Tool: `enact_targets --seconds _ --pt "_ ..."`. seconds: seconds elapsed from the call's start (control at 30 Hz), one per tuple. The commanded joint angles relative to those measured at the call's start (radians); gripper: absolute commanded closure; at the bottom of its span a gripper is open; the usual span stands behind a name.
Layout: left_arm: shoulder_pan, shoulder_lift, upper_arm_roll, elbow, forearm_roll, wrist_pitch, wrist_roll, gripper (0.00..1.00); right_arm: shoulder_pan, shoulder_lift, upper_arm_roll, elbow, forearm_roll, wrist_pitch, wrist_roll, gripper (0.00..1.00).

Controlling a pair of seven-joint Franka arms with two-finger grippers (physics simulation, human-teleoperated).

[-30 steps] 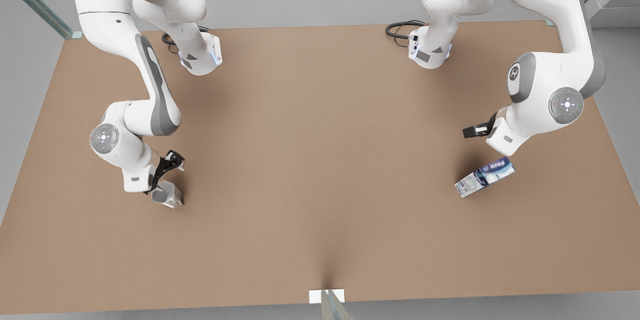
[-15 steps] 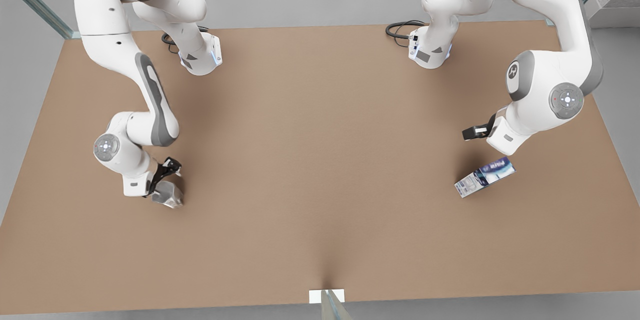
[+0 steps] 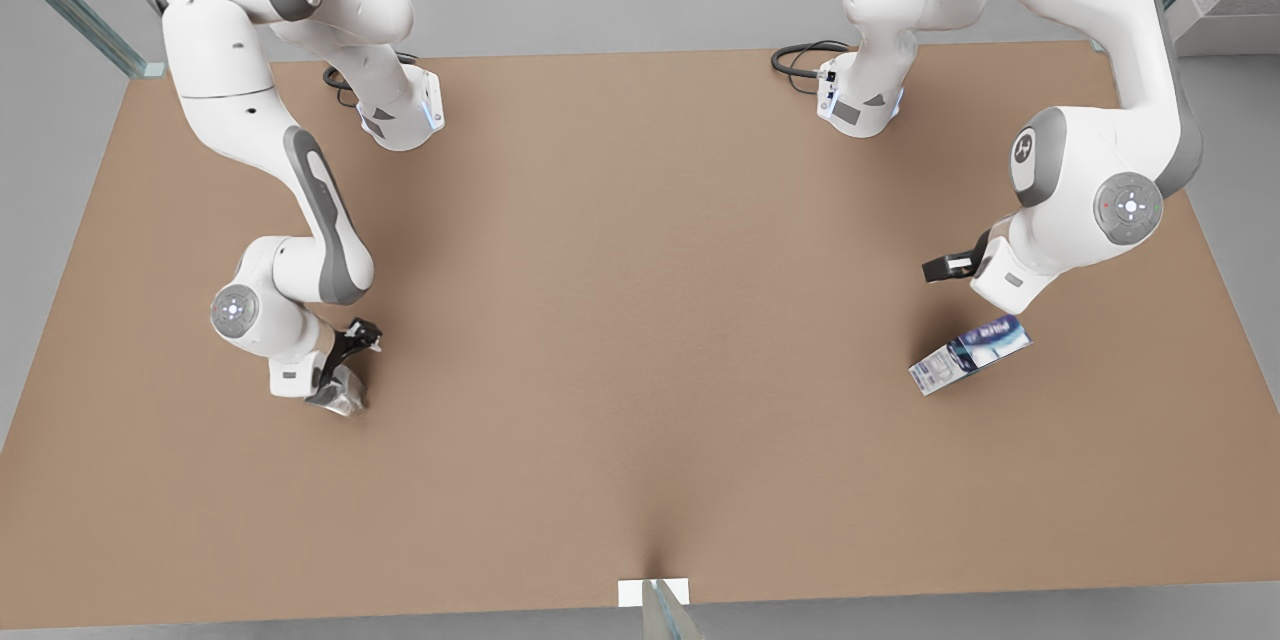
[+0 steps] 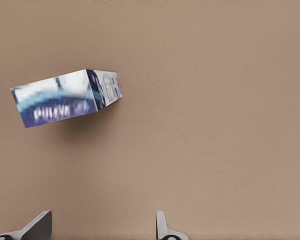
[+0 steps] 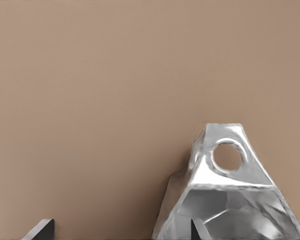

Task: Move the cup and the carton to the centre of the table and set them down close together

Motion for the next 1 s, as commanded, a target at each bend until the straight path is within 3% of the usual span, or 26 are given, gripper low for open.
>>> enact_targets --seconds 0.0,0.53,0.57,0.6,0.63,0.97 --pt "0.000 0.000 -0.001 0.000 0.002 -0.001 0.000 0.00 -0.001 0.001 -0.003 0.000 -0.001 -0.001 0.014 0.00" --pt "0.000 0.011 -0.001 0.002 0.003 0.006 -0.005 0.00 0.039 0.056 -0.017 0.026 0.006 -0.002 0.281 0.00" --pt "0.000 0.009 -0.001 0.002 0.003 0.006 -0.005 0.00 0.041 0.056 -0.017 0.026 0.006 -0.004 0.281 0.11" --pt "0.000 0.009 -0.001 0.002 0.003 0.006 -0.005 0.00 0.041 0.056 -0.017 0.026 0.006 -0.004 0.281 0.49" --pt "0.000 0.009 -0.001 0.002 0.003 0.006 -0.005 0.00 0.041 0.055 -0.017 0.029 0.006 -0.008 0.303 0.76" --pt "-0.001 0.006 -0.001 0.003 0.003 0.006 -0.005 0.00 0.046 0.059 -0.017 0.040 0.006 -0.014 0.320 0.79"
